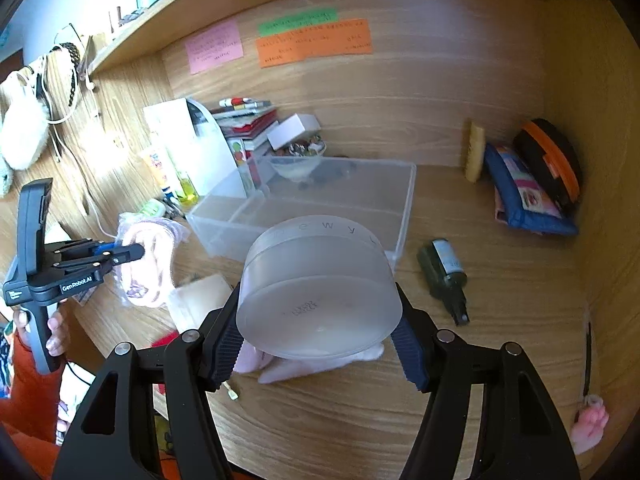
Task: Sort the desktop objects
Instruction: 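Carry rope and white tub into the clear box and open both tools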
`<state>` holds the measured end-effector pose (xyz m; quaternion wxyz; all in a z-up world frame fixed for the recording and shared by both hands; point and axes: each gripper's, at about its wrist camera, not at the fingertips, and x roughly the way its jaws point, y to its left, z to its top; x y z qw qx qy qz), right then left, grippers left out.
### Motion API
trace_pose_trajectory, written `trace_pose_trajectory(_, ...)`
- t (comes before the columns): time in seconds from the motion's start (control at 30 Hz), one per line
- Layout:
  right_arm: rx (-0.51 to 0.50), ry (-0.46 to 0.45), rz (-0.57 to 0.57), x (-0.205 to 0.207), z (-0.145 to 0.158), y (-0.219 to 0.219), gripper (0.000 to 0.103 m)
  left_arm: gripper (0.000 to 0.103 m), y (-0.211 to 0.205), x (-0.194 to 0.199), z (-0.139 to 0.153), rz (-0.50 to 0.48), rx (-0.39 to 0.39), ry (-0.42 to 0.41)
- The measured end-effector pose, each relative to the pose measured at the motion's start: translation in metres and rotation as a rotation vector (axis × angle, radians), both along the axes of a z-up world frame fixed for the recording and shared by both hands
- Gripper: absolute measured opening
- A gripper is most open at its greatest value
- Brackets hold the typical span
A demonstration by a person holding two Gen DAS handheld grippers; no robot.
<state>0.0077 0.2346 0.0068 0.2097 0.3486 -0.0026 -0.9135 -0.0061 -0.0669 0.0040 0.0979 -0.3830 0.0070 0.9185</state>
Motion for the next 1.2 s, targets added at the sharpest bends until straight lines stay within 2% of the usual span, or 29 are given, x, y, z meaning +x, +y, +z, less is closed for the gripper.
trace_pose_trajectory(0.13,-0.001,0.014,0.003,-0.012,0.007,-0.004,0.062,0.017,0.001,0.001,0.023,-0.023,0.045,0.06)
trace_pose_trajectory(0.3,-0.002,0.041,-0.004,-0.028,0.017,-0.01,0.062,0.017,0.013,-0.002,0.054,-0.049,0.05,0.154)
trace_pose_trajectory(0.57,0.022,0.05,-0.013,-0.066,0.023,-0.021,0.062,0.017,0.028,-0.038,0.074,-0.077,0.076,0.176)
trace_pose_trajectory(0.8,0.025,-0.026,-0.004,-0.111,0.005,-0.026,0.062,0.017,0.034,-0.08,0.063,-0.076,0.101,0.138)
trace_pose_trajectory(0.9,0.049,-0.052,-0.005,-0.127,-0.006,-0.028,0.062,0.017,0.038,-0.096,0.054,-0.089,0.12,0.109)
trace_pose_trajectory(1.2,0.124,-0.162,0.028,-0.165,-0.042,-0.04,0.062,0.017,0.051,-0.141,0.019,-0.099,0.113,0.009)
